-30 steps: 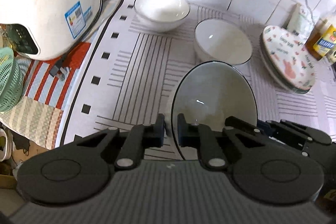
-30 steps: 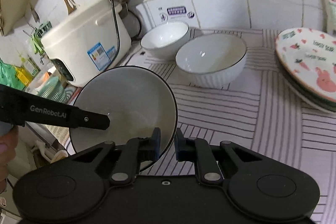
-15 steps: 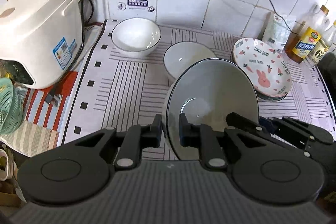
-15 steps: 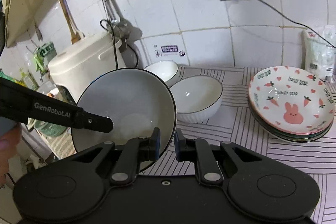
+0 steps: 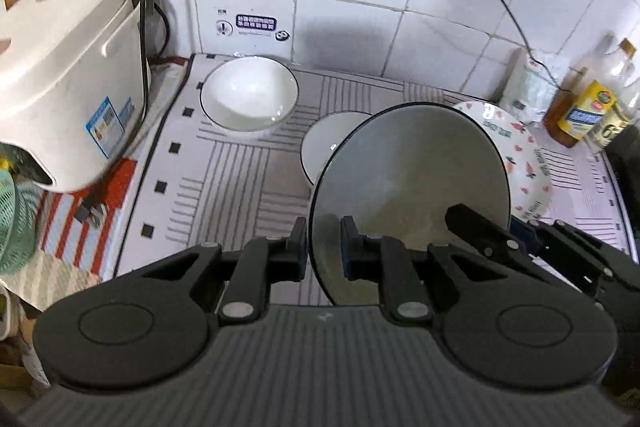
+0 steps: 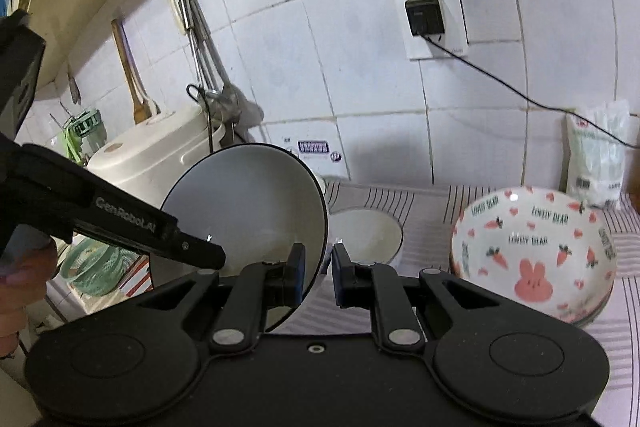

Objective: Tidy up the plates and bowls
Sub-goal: 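Lift the white bowl with both grippers and carry it over another bowl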

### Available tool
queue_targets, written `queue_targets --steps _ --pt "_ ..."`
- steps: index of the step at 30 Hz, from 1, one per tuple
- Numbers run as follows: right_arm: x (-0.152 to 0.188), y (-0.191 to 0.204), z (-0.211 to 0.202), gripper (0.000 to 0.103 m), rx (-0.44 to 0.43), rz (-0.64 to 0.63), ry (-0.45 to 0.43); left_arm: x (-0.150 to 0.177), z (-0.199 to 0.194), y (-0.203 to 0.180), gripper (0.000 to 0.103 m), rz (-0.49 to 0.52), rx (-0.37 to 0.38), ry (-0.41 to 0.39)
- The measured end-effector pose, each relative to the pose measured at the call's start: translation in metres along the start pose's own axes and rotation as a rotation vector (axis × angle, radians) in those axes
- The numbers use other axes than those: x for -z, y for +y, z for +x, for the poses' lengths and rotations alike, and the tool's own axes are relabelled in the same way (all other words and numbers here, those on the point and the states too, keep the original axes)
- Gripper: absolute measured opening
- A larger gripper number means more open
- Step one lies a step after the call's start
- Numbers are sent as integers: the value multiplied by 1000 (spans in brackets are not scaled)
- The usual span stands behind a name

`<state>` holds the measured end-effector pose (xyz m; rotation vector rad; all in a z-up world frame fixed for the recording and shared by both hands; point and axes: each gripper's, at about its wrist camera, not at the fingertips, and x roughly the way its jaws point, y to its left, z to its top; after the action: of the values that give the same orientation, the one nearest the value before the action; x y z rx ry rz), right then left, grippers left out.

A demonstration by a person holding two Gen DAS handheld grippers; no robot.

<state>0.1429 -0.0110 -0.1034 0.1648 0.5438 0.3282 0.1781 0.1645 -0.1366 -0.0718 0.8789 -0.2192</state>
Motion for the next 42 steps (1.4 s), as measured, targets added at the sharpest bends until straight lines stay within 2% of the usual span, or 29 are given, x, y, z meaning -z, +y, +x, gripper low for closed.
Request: queue_targets --steps 8,14,25,29,33,37,42 --pt "-10 -14 33 18 -3 6 10 -26 35 7 14 -54 -25 37" --pt "-9 -22 60 18 14 -38 -5 -42 66 10 14 -53 -53 62" --pt "-5 -38 109 18 59 -85 16 -60 119 5 18 19 -119 115" --pt "1 -36 114 18 91 -136 6 -62 129 1 18 60 -152 131" --pt "4 -30 114 18 123 -199 -18 -64 133 -6 18 101 -176 115" --pt "-2 -49 120 17 84 -57 15 -66 139 -10 18 97 -153 120" --pt "-3 -46 126 17 124 -103 7 -70 144 -12 18 97 -162 94"
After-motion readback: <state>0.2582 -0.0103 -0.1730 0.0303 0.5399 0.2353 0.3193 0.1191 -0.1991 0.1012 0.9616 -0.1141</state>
